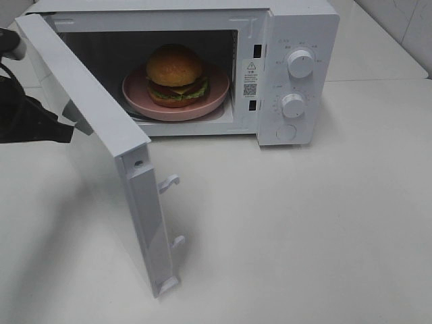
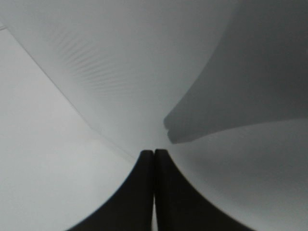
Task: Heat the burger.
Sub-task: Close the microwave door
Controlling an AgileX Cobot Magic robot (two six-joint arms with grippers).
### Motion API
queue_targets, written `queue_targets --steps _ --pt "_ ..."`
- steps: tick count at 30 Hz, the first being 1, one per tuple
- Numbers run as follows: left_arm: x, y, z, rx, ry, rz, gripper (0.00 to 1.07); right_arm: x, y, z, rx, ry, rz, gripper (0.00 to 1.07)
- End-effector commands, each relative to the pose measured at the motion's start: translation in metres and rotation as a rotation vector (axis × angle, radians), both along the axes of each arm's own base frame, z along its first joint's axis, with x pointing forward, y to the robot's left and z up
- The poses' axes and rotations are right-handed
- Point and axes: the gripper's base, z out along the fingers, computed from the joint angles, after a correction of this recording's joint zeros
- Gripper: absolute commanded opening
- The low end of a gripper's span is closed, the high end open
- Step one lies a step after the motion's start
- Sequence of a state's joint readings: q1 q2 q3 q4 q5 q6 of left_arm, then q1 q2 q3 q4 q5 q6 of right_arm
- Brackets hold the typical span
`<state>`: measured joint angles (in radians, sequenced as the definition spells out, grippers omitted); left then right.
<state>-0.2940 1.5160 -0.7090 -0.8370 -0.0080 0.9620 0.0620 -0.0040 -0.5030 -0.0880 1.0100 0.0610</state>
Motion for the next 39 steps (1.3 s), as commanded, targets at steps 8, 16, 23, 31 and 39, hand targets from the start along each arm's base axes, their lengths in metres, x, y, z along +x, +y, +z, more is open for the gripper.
queue_targets --steps 8,16,23,31,39 --pt "0.043 -0.042 -0.004 -0.025 -0.031 -0.032 0.0 -0.003 0.0 0.0 -0.005 -0.036 0.004 0.56" --pt "0.074 -0.073 0.0 -0.077 -0.067 -0.052 0.0 -0.003 0.0 0.0 -0.005 -0.036 0.004 0.56" --pt "0.098 -0.103 0.005 -0.101 -0.116 -0.093 0.0 -0.003 0.0 0.0 -0.005 -0.036 0.004 0.56" --pt "0.118 -0.144 0.012 -0.136 -0.177 -0.154 0.0 -0.003 0.0 0.0 -0.005 -0.036 0.004 0.56" --pt "0.133 -0.176 0.01 -0.164 -0.197 -0.209 0.0 -0.003 0.0 0.0 -0.005 -0.036 0.004 0.56"
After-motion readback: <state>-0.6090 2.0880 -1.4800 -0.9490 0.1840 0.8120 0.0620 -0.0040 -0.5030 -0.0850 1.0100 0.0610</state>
